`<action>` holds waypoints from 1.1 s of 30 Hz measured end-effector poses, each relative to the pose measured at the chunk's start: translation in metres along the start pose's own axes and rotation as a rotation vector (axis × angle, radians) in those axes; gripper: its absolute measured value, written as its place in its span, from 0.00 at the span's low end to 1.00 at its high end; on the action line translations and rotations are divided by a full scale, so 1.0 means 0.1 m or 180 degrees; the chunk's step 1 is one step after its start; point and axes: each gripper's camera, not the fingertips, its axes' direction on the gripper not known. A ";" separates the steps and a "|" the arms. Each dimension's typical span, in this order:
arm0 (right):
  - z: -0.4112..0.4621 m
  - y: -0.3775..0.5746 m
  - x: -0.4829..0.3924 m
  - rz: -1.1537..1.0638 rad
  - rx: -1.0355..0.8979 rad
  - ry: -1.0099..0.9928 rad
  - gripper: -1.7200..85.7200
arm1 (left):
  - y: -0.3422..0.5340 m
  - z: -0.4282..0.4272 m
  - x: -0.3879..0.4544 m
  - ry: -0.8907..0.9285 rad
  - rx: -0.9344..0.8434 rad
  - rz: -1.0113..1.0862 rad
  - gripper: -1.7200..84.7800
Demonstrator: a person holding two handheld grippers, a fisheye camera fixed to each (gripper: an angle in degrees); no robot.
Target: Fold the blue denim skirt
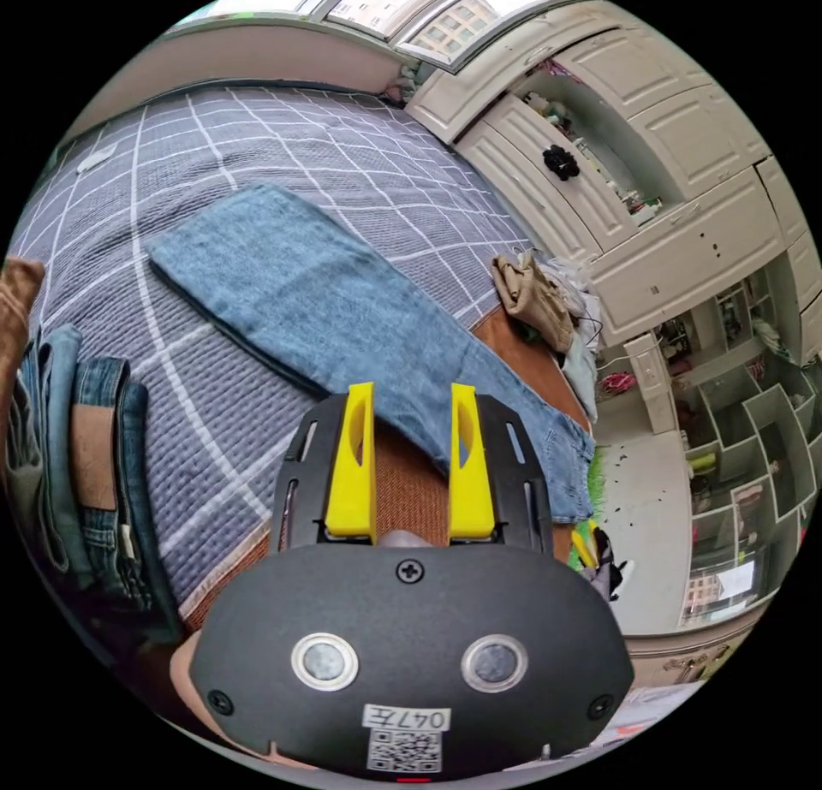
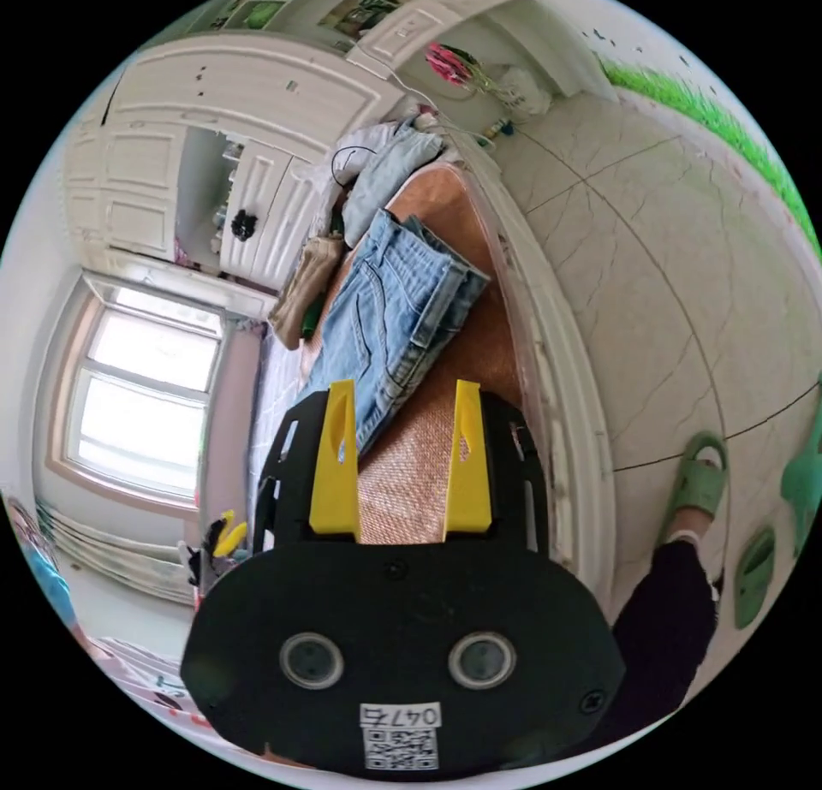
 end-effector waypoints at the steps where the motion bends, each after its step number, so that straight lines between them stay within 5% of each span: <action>1: 0.09 -0.06 -0.02 0.0043 0.0017 -0.0144 0.14 | 0.11 -0.05 -0.11 -0.0128 0.0034 0.0050 0.17; 9: 0.22 -0.75 -0.66 -0.0536 -0.0588 0.0143 0.04 | 0.18 -0.96 -1.54 -0.0964 0.0227 -0.0558 0.17; 17: 0.41 -0.81 -0.61 -0.0071 -0.0680 0.0359 0.15 | 0.44 -1.82 -3.28 -0.0450 0.0345 -0.1758 0.17; 25: 1.22 0.54 -1.30 -0.0148 -0.1511 -0.0844 0.12 | 0.35 -2.39 -3.68 -0.0040 0.0340 -0.1574 0.17; 33: 1.88 0.53 -1.58 0.0141 -0.1797 -0.1285 0.02 | 0.46 -2.86 -4.33 0.0276 0.0196 -0.1774 0.17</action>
